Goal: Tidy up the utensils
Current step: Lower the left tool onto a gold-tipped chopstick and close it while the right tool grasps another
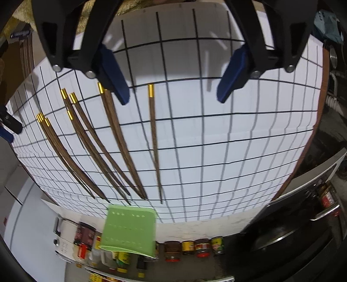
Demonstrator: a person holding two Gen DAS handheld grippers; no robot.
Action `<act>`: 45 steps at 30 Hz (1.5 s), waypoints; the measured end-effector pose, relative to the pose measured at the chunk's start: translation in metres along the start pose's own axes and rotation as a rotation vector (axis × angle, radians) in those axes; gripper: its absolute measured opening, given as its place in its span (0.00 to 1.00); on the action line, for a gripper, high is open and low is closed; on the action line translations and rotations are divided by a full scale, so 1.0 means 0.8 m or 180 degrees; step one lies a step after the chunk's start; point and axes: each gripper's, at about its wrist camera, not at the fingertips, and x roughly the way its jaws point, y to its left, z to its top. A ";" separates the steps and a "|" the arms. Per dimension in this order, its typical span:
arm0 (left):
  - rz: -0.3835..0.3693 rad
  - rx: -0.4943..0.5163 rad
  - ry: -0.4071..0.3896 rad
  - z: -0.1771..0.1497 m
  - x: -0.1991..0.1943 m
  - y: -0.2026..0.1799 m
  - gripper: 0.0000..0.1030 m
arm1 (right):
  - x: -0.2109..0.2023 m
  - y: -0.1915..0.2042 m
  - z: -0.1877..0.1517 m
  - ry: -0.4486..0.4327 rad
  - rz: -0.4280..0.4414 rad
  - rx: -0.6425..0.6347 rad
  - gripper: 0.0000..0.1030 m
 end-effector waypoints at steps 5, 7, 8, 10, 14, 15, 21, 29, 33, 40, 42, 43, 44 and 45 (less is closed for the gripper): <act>-0.0124 0.0115 -0.0005 -0.001 0.009 -0.013 0.65 | 0.028 0.003 -0.004 0.0243 0.0005 -0.0013 0.50; -0.0142 0.0154 -0.0025 0.000 0.011 -0.017 0.64 | 0.036 0.006 -0.007 0.0286 0.0081 -0.0028 0.45; -0.0140 0.0158 -0.0035 0.001 0.013 -0.017 0.64 | 0.039 0.008 -0.005 0.0295 0.0095 -0.0048 0.39; -0.0159 0.0152 -0.0027 0.003 0.015 -0.018 0.63 | 0.043 0.012 -0.002 0.0294 0.0123 -0.0084 0.31; -0.0211 0.0124 0.0021 0.004 0.022 -0.015 0.55 | 0.051 0.018 0.003 0.0312 0.0132 -0.0156 0.21; -0.0215 0.0132 0.0029 0.005 0.024 -0.015 0.54 | 0.052 0.018 0.003 0.0317 0.0135 -0.0165 0.20; -0.0234 0.0194 0.0110 0.003 0.039 -0.022 0.47 | 0.067 0.018 0.002 0.0381 0.0084 -0.0208 0.16; -0.0038 0.0347 0.0125 -0.003 0.037 -0.025 0.27 | 0.060 0.005 -0.008 0.0305 0.0083 -0.0289 0.18; 0.0047 0.0485 0.0096 -0.013 0.031 -0.031 0.27 | 0.047 0.005 -0.025 0.0178 0.0092 -0.0382 0.18; -0.0027 0.0427 0.0036 -0.016 0.031 -0.026 0.25 | 0.040 0.014 -0.041 -0.0108 -0.0025 -0.0513 0.18; -0.0042 0.0498 0.0008 -0.017 0.031 -0.031 0.17 | 0.038 0.017 -0.044 -0.0151 -0.0055 -0.0586 0.16; -0.0054 0.0518 -0.0003 -0.019 0.029 -0.033 0.08 | 0.038 0.018 -0.045 -0.0147 -0.0017 -0.0601 0.11; -0.0015 0.0530 -0.0017 -0.019 0.030 -0.035 0.07 | 0.038 0.018 -0.044 -0.0133 -0.0001 -0.0583 0.07; -0.0030 0.0514 -0.0028 -0.018 0.029 -0.035 0.07 | 0.036 0.017 -0.042 -0.0133 0.0007 -0.0535 0.07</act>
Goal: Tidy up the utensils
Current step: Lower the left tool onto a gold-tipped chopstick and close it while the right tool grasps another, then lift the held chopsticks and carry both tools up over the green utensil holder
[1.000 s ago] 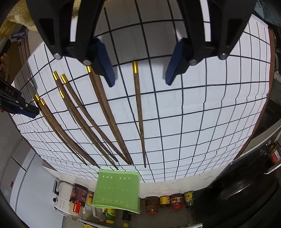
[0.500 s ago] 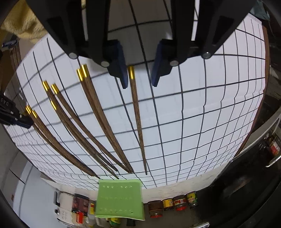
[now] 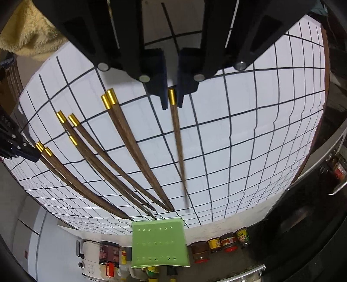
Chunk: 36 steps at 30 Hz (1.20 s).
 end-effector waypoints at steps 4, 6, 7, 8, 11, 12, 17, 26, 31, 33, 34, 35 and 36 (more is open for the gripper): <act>-0.0121 -0.0184 -0.0256 0.012 -0.022 0.018 0.07 | -0.018 -0.014 0.017 -0.0128 0.0149 0.0277 0.07; -0.0122 -0.0262 -0.0500 0.022 -0.046 0.030 0.07 | -0.034 -0.025 0.032 -0.0232 0.0230 0.0444 0.07; -0.0128 -0.0304 -0.0605 0.026 -0.056 0.036 0.07 | -0.044 -0.030 0.041 -0.0299 0.0298 0.0523 0.07; -0.0141 -0.0352 -0.0713 0.031 -0.067 0.042 0.07 | -0.053 -0.032 0.049 -0.0351 0.0338 0.0570 0.07; -0.0203 -0.0493 -0.1079 0.047 -0.105 0.062 0.07 | -0.083 -0.036 0.071 -0.0555 0.0412 0.0611 0.07; -0.0230 -0.0514 -0.1237 0.054 -0.122 0.069 0.07 | -0.098 -0.036 0.082 -0.0678 0.0394 0.0597 0.07; -0.0270 -0.0495 -0.1705 0.075 -0.174 0.075 0.07 | -0.142 -0.037 0.137 -0.1082 0.0306 0.0533 0.07; -0.0396 -0.0527 -0.1793 0.123 -0.181 0.091 0.07 | -0.127 -0.049 0.223 -0.1085 0.0112 0.0404 0.07; -0.0412 -0.0569 -0.1700 0.137 -0.165 0.101 0.07 | -0.114 -0.054 0.244 -0.0993 0.0242 0.0444 0.07; -0.0440 -0.0545 -0.1701 0.144 -0.167 0.102 0.07 | -0.110 -0.054 0.259 -0.0969 0.0263 0.0407 0.07; -0.0459 -0.0502 -0.1692 0.149 -0.168 0.101 0.07 | -0.107 -0.054 0.266 -0.0962 0.0260 0.0388 0.07; -0.0472 -0.0472 -0.1677 0.153 -0.167 0.101 0.07 | -0.104 -0.054 0.270 -0.0944 0.0260 0.0379 0.07; -0.0472 -0.0458 -0.1652 0.159 -0.165 0.100 0.07 | -0.098 -0.053 0.274 -0.0912 0.0265 0.0369 0.07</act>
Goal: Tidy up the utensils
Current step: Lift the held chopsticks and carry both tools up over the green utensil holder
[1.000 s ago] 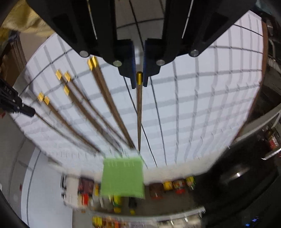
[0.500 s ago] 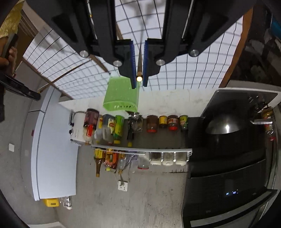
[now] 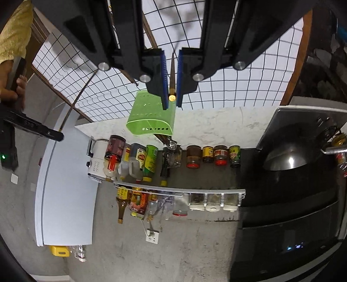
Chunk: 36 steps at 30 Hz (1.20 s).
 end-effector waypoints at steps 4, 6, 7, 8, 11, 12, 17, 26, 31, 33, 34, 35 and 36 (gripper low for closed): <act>-0.0018 0.0014 0.0091 0.006 0.016 -0.005 0.07 | 0.015 0.001 -0.002 0.0038 -0.0002 0.0003 0.07; -0.0015 0.0035 0.0116 0.008 0.019 -0.009 0.07 | 0.013 -0.001 -0.002 -0.0001 0.0028 0.0019 0.07; -0.0004 0.0055 0.0116 0.011 0.019 -0.010 0.07 | 0.010 -0.001 -0.001 -0.0049 0.0037 0.0017 0.07; 0.0022 0.0085 0.0118 0.013 0.017 -0.011 0.07 | 0.008 -0.002 0.001 -0.0087 0.0029 0.0011 0.07; 0.0058 0.0120 0.0170 0.016 0.012 -0.011 0.07 | -0.002 -0.001 0.004 -0.0257 0.0001 -0.0040 0.07; 0.0060 0.0118 0.0187 0.015 0.011 -0.011 0.07 | -0.002 -0.001 0.004 -0.0286 -0.0036 -0.0069 0.07; -0.0016 0.0051 0.0273 0.014 0.003 -0.006 0.07 | 0.008 -0.001 -0.006 -0.0260 -0.0030 -0.0099 0.07; 0.0057 0.0191 0.0238 0.022 0.000 -0.016 0.07 | 0.015 0.000 -0.011 -0.0221 -0.0112 -0.0158 0.07; 0.0087 0.0244 0.0159 0.022 0.004 -0.023 0.07 | 0.029 -0.001 -0.022 -0.0062 -0.0074 -0.0129 0.07; 0.0112 0.0292 0.0142 0.020 0.006 -0.028 0.07 | 0.035 -0.003 -0.028 -0.0001 -0.0062 -0.0106 0.07; 0.0119 0.0311 0.0146 0.019 0.007 -0.031 0.07 | 0.037 -0.004 -0.032 0.0025 -0.0046 -0.0087 0.07; 0.0132 0.0323 0.0167 0.018 0.010 -0.033 0.07 | 0.039 -0.004 -0.034 0.0046 -0.0044 -0.0082 0.07; 0.0131 0.0341 0.0205 0.016 0.015 -0.035 0.07 | 0.040 -0.003 -0.037 0.0051 -0.0053 -0.0091 0.07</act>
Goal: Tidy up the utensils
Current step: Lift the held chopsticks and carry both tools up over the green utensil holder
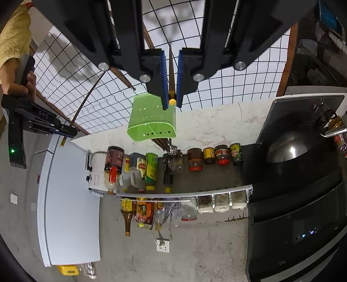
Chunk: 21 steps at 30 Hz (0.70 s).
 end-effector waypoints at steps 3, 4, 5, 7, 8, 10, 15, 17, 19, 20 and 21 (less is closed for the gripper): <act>-0.0026 0.0023 0.0213 -0.008 0.023 -0.005 0.07 | -0.003 0.003 -0.004 0.0010 -0.0023 -0.0036 0.07; -0.0024 0.0031 0.0271 -0.011 0.030 -0.007 0.07 | -0.004 0.004 -0.004 0.0015 -0.0027 -0.0045 0.06; -0.0030 0.0032 0.0325 -0.015 0.037 -0.008 0.07 | -0.005 0.005 -0.005 0.0019 -0.0041 -0.0056 0.06; -0.0048 0.0007 0.0421 -0.023 0.050 -0.008 0.07 | -0.008 0.006 -0.007 0.0029 -0.0056 -0.0065 0.06; -0.0040 -0.0003 0.0460 -0.028 0.055 -0.008 0.07 | -0.008 0.006 -0.007 0.0029 -0.0057 -0.0063 0.07; -0.0036 -0.0035 0.0525 -0.034 0.062 -0.006 0.07 | -0.005 0.002 -0.012 0.0099 -0.0043 -0.0024 0.07; -0.0024 -0.0091 0.0552 -0.047 0.066 -0.003 0.06 | 0.009 -0.003 -0.031 0.0245 -0.0055 0.0039 0.06; -0.0086 -0.0155 0.0500 -0.049 0.061 -0.001 0.06 | 0.003 -0.001 -0.032 0.0156 -0.0082 0.0050 0.06; -0.0087 -0.0150 0.0368 -0.046 0.052 -0.002 0.06 | -0.001 0.001 -0.025 0.0053 -0.0103 0.0014 0.06; -0.0084 -0.0155 0.0282 -0.039 0.047 -0.002 0.06 | -0.004 0.002 -0.018 -0.0005 -0.0078 0.0006 0.06; -0.0088 -0.0157 0.0211 -0.034 0.042 -0.003 0.06 | -0.008 0.004 -0.005 -0.0121 -0.0042 0.0000 0.06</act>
